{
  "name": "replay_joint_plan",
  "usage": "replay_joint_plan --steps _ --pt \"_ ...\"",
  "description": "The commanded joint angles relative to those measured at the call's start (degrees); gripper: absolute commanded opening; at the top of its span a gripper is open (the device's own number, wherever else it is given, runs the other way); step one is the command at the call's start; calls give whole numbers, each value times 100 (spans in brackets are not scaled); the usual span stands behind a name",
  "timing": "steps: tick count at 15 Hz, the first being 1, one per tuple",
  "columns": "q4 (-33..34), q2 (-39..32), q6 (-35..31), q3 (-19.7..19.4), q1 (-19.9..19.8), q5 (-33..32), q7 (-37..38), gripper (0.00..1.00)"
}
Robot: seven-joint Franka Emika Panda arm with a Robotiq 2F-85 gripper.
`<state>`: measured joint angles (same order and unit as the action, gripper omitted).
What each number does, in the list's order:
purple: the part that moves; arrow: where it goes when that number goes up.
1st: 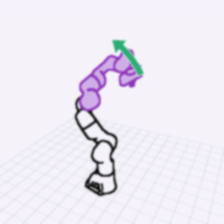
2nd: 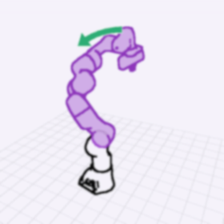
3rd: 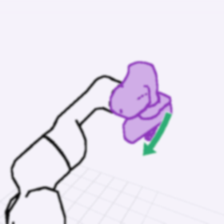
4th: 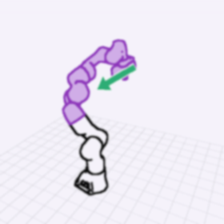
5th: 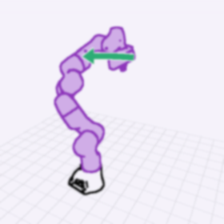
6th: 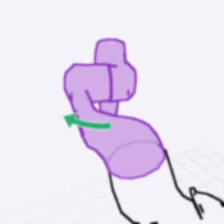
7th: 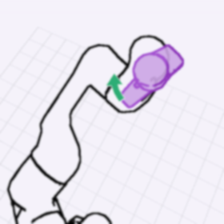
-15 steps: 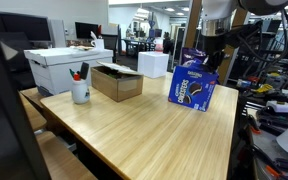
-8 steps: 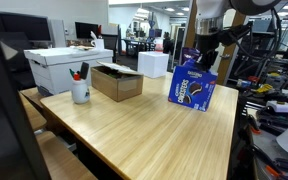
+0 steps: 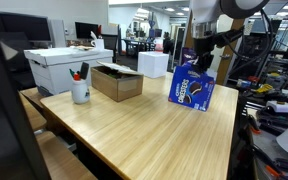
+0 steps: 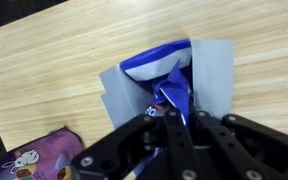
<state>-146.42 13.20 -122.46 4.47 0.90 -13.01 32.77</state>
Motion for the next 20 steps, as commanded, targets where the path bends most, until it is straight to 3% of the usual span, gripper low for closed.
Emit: replay_joint_plan --steps 1,4,7,10,19,20 --pt "35 -107 -30 -68 -64 272 -417 34" --pt "-47 121 -2 -83 -58 365 -507 48" --pt "-211 525 -18 -94 -59 418 -544 81" --pt "-248 673 -22 -97 -65 465 -581 98" --pt "-447 1122 -43 -389 -390 708 -683 100" --pt "-459 1131 -30 -462 -474 721 -730 75"
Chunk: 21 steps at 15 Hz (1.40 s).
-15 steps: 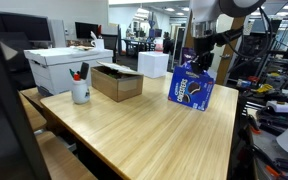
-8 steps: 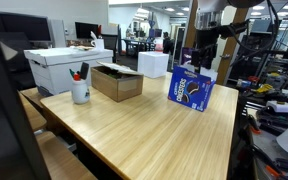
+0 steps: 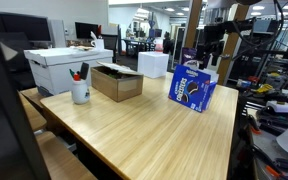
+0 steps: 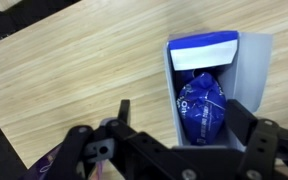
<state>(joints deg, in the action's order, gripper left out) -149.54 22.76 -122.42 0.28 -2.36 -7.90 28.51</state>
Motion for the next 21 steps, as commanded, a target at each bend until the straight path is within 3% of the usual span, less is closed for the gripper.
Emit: replay_joint_plan --steps 1,2,4,6,8,12,15,21 --pt "-154 174 -33 -111 -245 206 -343 65" --pt "-148 211 -74 -220 -368 232 -373 48" --pt "-135 217 -70 -280 -431 269 -376 37" --pt "-103 282 -55 -368 -543 325 -382 16" --pt "-91 329 -39 -403 -598 365 -390 5" --pt "-85 350 -31 -435 -612 478 -415 0" --pt "-64 266 -1 -442 -571 625 -507 5" --pt "-114 192 31 -347 -434 853 -763 4"
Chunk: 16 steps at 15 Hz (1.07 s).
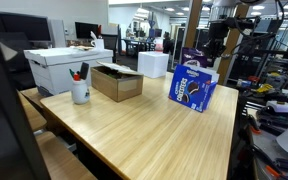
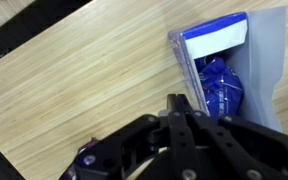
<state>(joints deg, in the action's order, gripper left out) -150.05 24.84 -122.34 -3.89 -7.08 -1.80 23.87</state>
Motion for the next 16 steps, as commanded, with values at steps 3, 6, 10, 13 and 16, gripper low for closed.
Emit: replay_joint_plan --steps 3,6,10,13,16 --pt "-66 -117 50 163 128 323 -336 4" --pt "-64 -174 48 258 216 354 -336 4" --pt "-52 -275 56 375 370 392 -345 4" --pt "-18 -411 71 433 462 407 -347 4" --pt "-8 -420 55 466 444 367 -304 4"
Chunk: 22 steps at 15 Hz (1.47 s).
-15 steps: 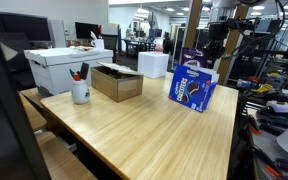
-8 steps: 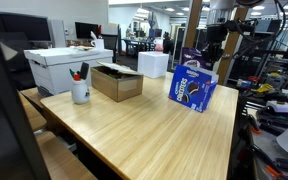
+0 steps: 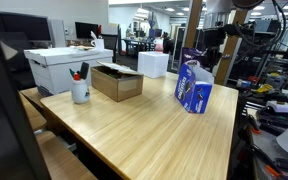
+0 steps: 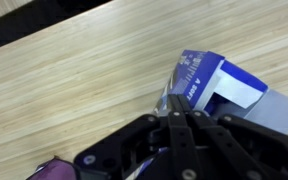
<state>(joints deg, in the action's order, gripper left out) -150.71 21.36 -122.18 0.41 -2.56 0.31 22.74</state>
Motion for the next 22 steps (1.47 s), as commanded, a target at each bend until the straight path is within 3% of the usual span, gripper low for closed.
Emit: replay_joint_plan --steps 1,22 --pt "70 -51 43 58 -20 120 -153 4" --pt "331 -438 -123 181 78 127 -112 3"
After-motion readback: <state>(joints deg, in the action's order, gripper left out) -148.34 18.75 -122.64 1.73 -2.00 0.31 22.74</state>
